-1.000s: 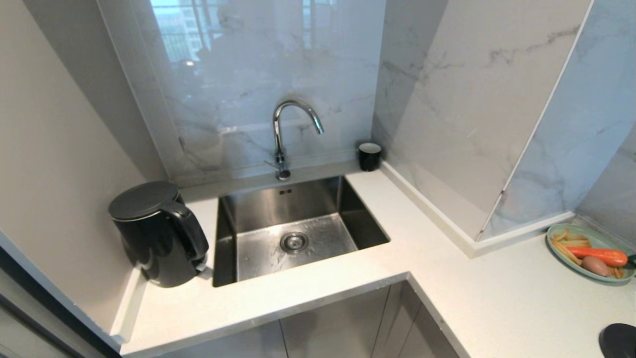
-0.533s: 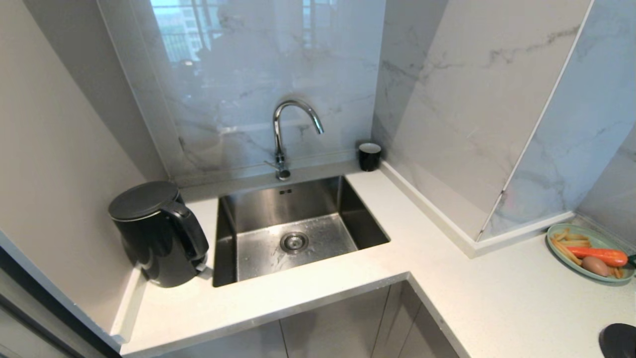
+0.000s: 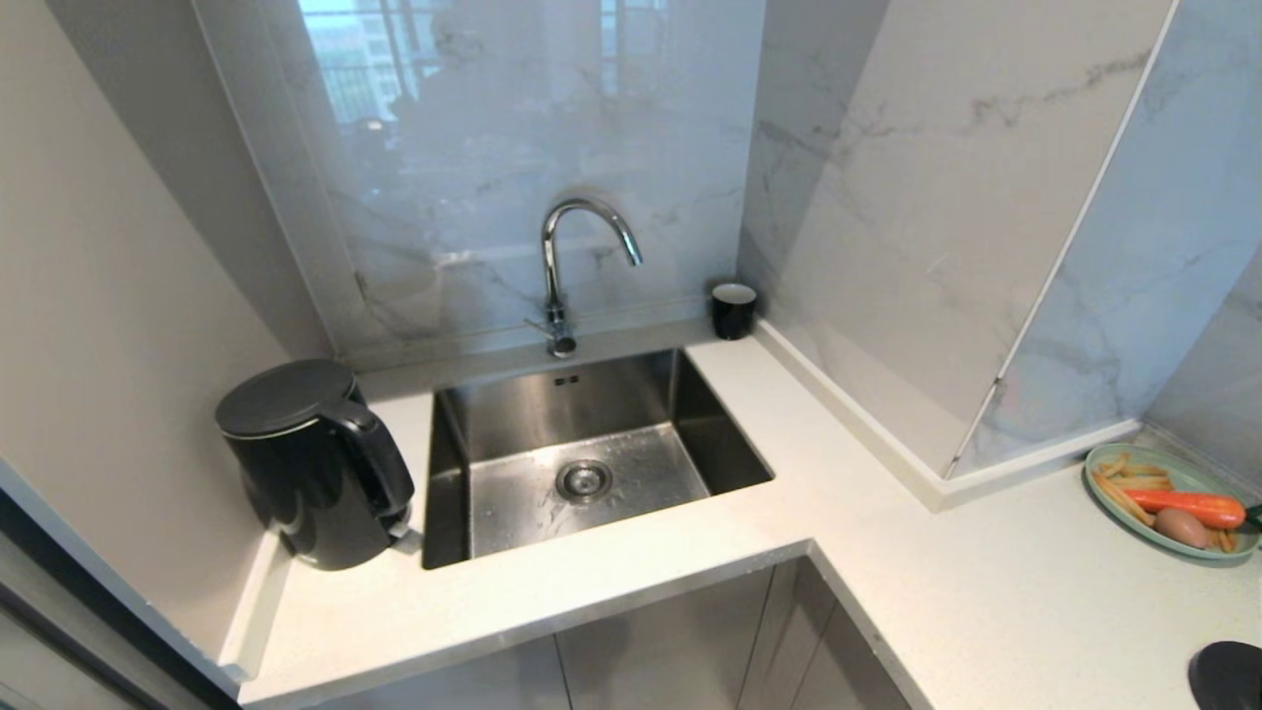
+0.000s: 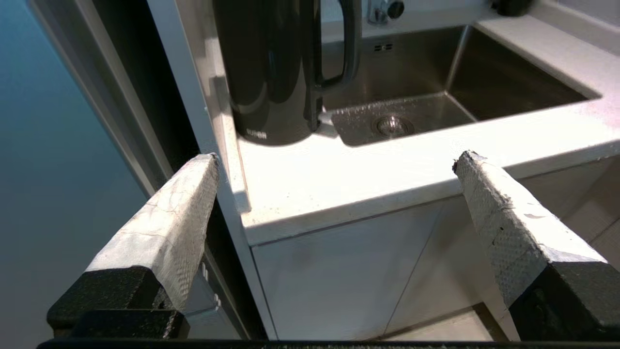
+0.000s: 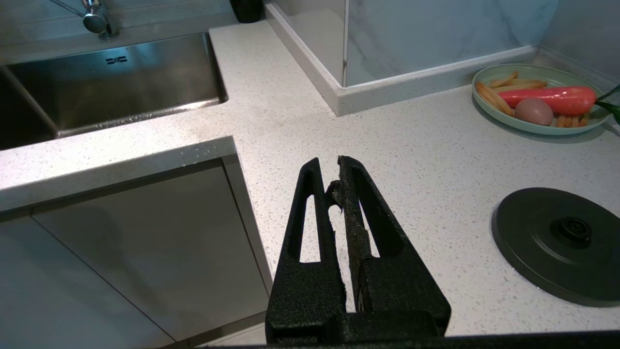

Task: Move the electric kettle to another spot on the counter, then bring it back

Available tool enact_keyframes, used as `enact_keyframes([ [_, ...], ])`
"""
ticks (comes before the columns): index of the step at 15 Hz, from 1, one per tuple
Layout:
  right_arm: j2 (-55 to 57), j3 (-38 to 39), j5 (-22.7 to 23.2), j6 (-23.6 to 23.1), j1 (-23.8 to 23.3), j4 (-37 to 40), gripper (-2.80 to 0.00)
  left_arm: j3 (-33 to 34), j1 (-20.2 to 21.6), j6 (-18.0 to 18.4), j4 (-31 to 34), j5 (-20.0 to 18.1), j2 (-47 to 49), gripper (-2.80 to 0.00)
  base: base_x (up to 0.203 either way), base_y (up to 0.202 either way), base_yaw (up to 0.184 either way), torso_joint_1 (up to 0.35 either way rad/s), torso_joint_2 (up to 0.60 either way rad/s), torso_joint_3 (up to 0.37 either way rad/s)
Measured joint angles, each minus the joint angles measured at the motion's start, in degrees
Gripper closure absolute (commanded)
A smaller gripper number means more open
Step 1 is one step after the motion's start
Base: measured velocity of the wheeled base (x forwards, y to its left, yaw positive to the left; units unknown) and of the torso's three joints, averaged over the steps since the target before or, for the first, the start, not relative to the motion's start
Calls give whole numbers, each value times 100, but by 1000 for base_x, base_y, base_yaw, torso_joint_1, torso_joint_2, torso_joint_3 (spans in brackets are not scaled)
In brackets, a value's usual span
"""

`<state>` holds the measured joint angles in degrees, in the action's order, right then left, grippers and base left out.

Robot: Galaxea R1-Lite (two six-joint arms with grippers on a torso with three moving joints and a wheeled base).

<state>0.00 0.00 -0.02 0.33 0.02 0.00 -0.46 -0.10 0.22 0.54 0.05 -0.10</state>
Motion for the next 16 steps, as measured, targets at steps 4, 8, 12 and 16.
enact_keyframes([
  [4, 0, 0, 2, 9, 0, 0, 0, 41, 0, 11, -111, -5, 0, 0, 0, 0, 0, 0, 0, 0],
  [8, 0, 0, 2, 8, 2, 4, 0, 46, -1, 10, -115, -5, 0, 0, 0, 0, 0, 0, 0, 0],
  [12, 0, 0, 2, 11, 0, 0, 0, 46, -1, 16, -112, -5, 0, 0, 5, 4, -104, 2, 1, 1],
  [16, 0, 0, 2, 10, 0, 1, 0, 46, -6, 12, -112, -7, 0, 0, 3, 11, -201, 2, -2, 2],
])
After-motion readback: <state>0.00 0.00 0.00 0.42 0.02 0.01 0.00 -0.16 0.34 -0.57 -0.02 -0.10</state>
